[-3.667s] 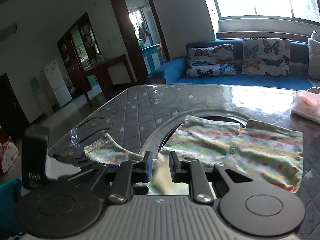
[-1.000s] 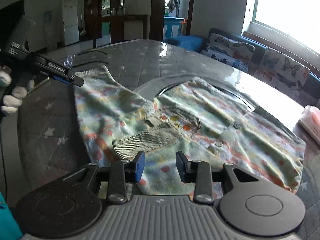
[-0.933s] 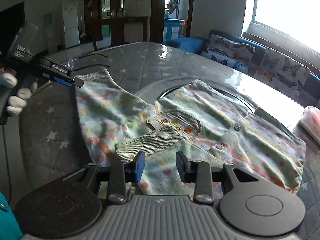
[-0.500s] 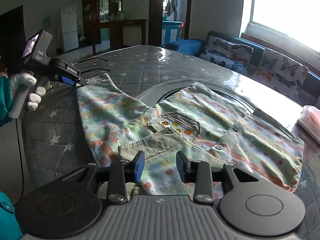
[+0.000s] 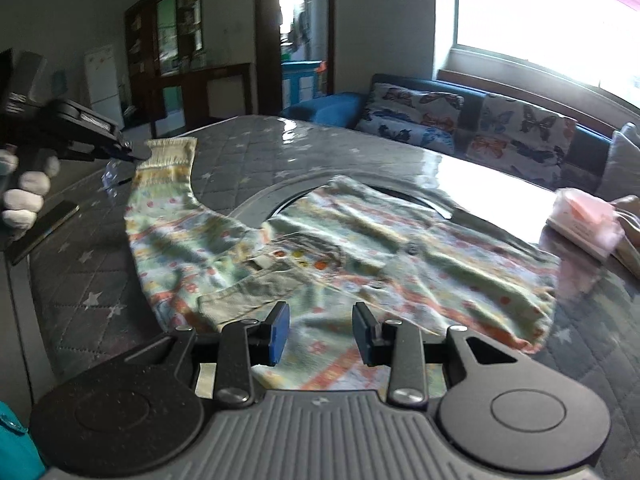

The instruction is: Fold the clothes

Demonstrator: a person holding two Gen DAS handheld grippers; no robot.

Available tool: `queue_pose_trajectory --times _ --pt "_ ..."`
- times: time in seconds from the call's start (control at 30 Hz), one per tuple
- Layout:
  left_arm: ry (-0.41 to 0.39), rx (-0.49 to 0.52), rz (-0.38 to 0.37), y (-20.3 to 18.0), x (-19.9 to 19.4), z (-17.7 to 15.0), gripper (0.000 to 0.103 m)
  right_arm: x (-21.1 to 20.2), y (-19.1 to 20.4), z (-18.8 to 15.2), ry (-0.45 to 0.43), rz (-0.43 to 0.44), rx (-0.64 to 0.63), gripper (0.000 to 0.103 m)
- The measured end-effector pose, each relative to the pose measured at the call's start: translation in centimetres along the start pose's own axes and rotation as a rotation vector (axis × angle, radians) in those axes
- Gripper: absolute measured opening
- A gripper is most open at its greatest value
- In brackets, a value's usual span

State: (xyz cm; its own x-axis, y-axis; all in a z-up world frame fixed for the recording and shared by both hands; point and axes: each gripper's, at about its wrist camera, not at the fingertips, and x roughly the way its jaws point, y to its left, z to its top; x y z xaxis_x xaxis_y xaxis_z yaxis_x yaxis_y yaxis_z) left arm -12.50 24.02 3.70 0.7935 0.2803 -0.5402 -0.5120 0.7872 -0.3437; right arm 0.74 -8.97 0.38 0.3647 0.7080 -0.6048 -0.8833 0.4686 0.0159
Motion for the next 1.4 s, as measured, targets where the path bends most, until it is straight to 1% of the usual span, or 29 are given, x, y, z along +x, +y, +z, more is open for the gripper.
queue_pose_trajectory --times 0.13,0.27,0.37,0.5,0.6,0.67,0.73,0.8,0.87,0.93,1.0,1.1,1.2,1.27,1.4 --pt "0.027 0.056 -0.172 -5.2 -0.2 0.0 0.007 -1.5 -1.7 -0.5 -0.026 -0.041 0.043 0.034" --pt "0.065 0.128 -0.317 -10.2 0.1 -1.2 0.007 -3.0 -3.8 -1.3 -0.04 -0.084 0.102 0.034" --pt "0.113 0.158 -0.398 -13.4 1.1 -2.5 0.007 -3.8 -5.3 -2.0 -0.041 -0.104 0.155 0.034" --pt "0.194 0.213 -0.463 -17.0 2.4 -4.9 0.007 -4.5 -7.2 -2.9 -0.035 -0.117 0.231 0.034" --pt "0.247 0.267 -0.465 -18.6 3.8 -6.8 0.008 -4.6 -8.1 -3.4 -0.033 -0.121 0.272 0.034" --pt "0.276 0.297 -0.44 -18.5 4.4 -7.9 0.008 -4.7 -8.3 -3.7 -0.031 -0.126 0.288 0.034" --pt "0.306 0.322 -0.445 -18.6 5.0 -8.7 0.01 -4.6 -8.6 -3.9 -0.029 -0.13 0.304 0.034" --pt "0.34 0.333 -0.466 -18.5 5.3 -9.5 0.014 -4.4 -8.7 -4.0 -0.026 -0.126 0.314 0.034" --pt "0.354 0.351 -0.469 -18.3 5.2 -10.1 0.018 -4.1 -8.7 -4.0 -0.021 -0.117 0.326 0.034" --pt "0.352 0.366 -0.473 -18.0 5.0 -10.1 0.023 -3.7 -8.6 -3.9 -0.013 -0.096 0.343 0.034" --pt "0.338 0.364 -0.471 -17.2 4.5 -9.7 0.038 -3.2 -8.5 -3.8 -0.002 -0.076 0.357 0.034" --pt "0.286 0.364 -0.438 -15.4 3.7 -8.6 0.042 -2.3 -8.4 -3.8 0.019 -0.05 0.376 0.034" --pt "0.252 0.351 -0.378 -12.8 3.1 -7.4 0.043 -0.8 -8.2 -4.1 0.053 -0.037 0.394 0.034" --pt "0.243 0.337 -0.335 -11.2 3.0 -6.9 0.043 -0.1 -8.2 -4.3 0.07 -0.037 0.406 0.034" --pt "0.24 0.3 -0.265 -8.5 3.2 -6.2 0.044 1.2 -8.2 -4.1 0.077 -0.038 0.41 0.034"
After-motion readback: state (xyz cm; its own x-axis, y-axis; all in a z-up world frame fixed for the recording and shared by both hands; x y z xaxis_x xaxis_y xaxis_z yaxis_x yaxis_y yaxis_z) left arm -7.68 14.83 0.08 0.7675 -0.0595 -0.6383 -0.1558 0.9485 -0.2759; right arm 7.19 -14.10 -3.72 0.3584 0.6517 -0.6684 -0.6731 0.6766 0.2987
